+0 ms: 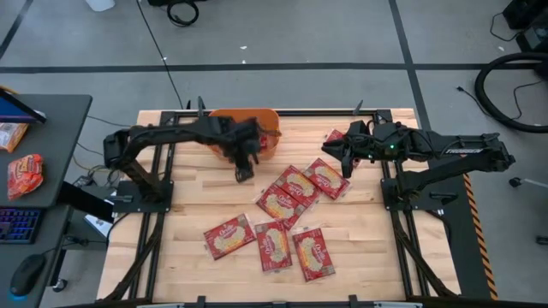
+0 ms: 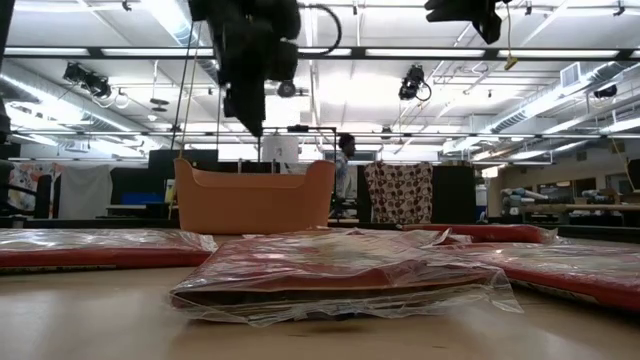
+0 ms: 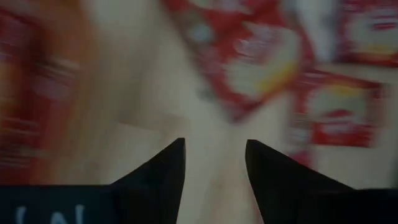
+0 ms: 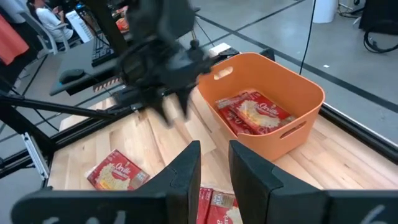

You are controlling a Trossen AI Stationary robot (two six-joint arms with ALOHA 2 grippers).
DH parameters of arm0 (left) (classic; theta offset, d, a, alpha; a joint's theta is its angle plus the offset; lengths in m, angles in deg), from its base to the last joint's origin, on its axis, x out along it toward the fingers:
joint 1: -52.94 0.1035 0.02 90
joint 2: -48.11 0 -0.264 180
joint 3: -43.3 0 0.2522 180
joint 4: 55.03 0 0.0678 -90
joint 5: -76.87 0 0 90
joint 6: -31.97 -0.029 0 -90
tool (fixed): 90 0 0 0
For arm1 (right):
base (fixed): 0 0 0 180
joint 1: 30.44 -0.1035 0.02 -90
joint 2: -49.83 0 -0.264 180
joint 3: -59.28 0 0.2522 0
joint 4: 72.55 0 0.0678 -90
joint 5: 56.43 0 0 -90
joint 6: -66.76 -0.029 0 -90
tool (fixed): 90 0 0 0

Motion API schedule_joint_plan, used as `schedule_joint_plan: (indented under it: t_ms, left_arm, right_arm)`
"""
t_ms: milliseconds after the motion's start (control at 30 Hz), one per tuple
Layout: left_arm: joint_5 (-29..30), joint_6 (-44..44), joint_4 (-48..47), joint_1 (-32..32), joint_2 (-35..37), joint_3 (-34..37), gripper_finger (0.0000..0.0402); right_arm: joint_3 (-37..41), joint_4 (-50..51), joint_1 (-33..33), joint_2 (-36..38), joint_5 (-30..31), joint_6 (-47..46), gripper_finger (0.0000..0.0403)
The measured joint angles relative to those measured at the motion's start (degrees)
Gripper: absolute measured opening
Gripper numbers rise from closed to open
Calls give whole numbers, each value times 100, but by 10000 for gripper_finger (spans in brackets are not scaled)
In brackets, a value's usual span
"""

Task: Sort popcorn bags into baskets
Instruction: Put the red popcorn bag into the orange bin

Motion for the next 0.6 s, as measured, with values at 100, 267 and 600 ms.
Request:
schedule_joint_plan:
  t_ms: [100,267,600]
  left_arm:
    - [-373,880,-19,-591,-8,0,169]
    - [-557,1627,-20,-1675,-22,8,169]
    - [-824,3472,984,-2969,162,1688,145]
  right_arm:
    - [0,2,0,0,-73,75,89]
    - [0,3,0,1,-280,203,89]
    - [0,15,-14,0,-611,359,89]
